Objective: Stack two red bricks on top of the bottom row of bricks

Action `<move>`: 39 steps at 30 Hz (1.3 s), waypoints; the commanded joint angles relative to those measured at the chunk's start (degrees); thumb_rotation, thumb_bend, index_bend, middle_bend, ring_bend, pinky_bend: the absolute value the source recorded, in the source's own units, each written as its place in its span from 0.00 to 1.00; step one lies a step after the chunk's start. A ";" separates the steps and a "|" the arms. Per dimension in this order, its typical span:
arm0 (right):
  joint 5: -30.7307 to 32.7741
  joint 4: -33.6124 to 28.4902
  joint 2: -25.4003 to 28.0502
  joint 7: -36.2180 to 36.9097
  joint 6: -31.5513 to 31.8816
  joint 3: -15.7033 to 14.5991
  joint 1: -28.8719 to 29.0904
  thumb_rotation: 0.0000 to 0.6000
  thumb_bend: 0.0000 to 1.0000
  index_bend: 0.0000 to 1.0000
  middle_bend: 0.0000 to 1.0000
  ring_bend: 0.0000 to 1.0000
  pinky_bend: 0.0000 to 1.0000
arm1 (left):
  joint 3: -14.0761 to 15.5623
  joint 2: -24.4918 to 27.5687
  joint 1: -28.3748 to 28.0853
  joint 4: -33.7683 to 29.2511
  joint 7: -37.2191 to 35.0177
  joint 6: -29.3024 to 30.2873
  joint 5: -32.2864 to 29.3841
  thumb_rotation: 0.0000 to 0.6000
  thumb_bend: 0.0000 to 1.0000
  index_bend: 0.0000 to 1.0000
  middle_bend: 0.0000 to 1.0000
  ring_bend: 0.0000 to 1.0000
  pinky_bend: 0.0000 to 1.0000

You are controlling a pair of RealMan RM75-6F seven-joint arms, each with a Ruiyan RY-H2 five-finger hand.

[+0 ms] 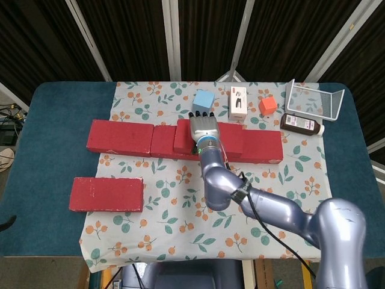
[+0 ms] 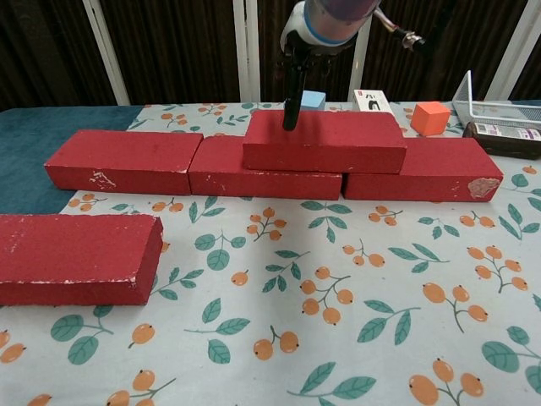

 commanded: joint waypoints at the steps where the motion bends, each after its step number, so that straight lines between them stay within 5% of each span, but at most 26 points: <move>1: -19.66 -25.91 12.69 16.62 1.58 -1.89 -16.96 1.00 0.13 0.00 0.00 0.00 0.00 | 0.32 0.16 -0.09 0.07 -0.61 -0.27 0.83 1.00 0.00 0.00 0.00 0.00 0.13; 4: -33.69 -38.41 18.84 25.34 3.28 -6.69 -29.15 1.00 0.13 0.00 0.00 0.00 0.00 | 0.62 0.19 -0.17 0.65 -1.82 -0.07 2.52 1.00 0.00 0.00 0.00 0.00 0.13; 8: -55.48 -46.31 24.84 40.35 3.07 -16.80 -46.81 1.00 0.13 0.00 0.00 0.00 0.00 | 1.29 0.14 -0.34 1.13 -3.23 -0.54 4.23 1.00 0.00 0.00 0.00 0.00 0.14; 12: -82.40 -40.38 28.84 62.55 1.31 -27.46 -61.81 1.00 0.13 0.00 0.00 0.00 0.00 | 2.10 0.74 -0.62 0.35 -4.67 -1.56 5.74 1.00 0.00 0.00 0.00 0.00 0.14; 16: -100.20 -29.28 28.30 79.91 8.91 -34.84 -69.24 1.00 0.13 0.00 0.00 0.00 0.00 | 2.92 0.84 -0.53 -0.39 -5.61 -1.30 7.97 1.00 0.00 0.00 0.00 0.00 0.14; 21: -108.65 -19.91 26.64 89.50 16.29 -38.64 -71.78 1.00 0.13 0.00 0.00 0.00 0.00 | 4.37 1.65 -0.77 -1.63 -5.93 -2.57 9.98 1.00 0.00 0.00 0.00 0.00 0.14; 27: -109.21 -17.55 28.35 94.72 20.68 -39.55 -73.00 1.00 0.13 0.00 0.00 0.00 0.00 | 5.20 6.15 -3.97 -9.45 -1.19 -9.07 9.54 1.00 0.00 0.00 0.00 0.00 0.14; 39: -108.65 -17.59 32.41 102.16 19.55 -42.52 -72.17 1.00 0.13 0.00 0.00 0.00 0.00 | 1.25 9.71 -15.58 -20.47 13.02 -24.34 -7.12 1.00 0.00 0.00 0.00 0.00 0.12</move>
